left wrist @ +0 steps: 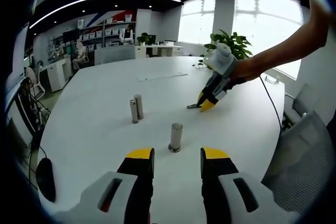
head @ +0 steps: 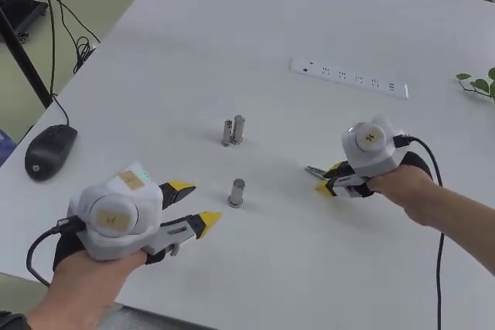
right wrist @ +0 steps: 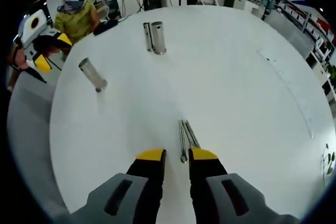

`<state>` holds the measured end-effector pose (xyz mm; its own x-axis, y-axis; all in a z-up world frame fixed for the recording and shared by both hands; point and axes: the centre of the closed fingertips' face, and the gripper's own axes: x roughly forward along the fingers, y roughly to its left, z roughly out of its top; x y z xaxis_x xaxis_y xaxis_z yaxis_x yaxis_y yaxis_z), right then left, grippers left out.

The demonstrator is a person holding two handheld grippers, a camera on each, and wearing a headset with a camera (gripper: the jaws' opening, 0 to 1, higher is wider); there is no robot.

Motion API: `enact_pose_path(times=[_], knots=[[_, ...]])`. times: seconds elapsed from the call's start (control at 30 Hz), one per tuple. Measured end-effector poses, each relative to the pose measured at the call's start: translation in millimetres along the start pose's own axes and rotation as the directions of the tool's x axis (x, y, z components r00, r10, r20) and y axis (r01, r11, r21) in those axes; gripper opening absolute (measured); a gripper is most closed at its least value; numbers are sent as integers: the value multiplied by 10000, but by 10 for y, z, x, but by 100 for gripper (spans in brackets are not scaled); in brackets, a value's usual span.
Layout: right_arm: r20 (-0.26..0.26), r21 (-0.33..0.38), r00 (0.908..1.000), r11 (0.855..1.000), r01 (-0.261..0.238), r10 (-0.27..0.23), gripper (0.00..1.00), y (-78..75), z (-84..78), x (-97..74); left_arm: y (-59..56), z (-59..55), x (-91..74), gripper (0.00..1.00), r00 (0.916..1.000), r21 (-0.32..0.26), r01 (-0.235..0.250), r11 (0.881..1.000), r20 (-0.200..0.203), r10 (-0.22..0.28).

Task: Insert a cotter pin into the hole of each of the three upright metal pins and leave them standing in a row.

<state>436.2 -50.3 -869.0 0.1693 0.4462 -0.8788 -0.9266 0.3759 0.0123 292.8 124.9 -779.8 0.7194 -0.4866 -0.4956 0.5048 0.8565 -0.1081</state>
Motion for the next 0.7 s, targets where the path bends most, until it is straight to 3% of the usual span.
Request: enact_pose_path(times=[0.53, 0.7], knots=[[-211, -778, 9996, 9969, 146, -163, 10, 79, 42, -64, -32, 136, 51, 34, 9997, 247, 199, 9995, 138, -203], [-184, -712, 9998, 9974, 101, -114, 9, 64, 39, -60, -34, 171, 71, 34, 9996, 256, 232, 9994, 171, -236]])
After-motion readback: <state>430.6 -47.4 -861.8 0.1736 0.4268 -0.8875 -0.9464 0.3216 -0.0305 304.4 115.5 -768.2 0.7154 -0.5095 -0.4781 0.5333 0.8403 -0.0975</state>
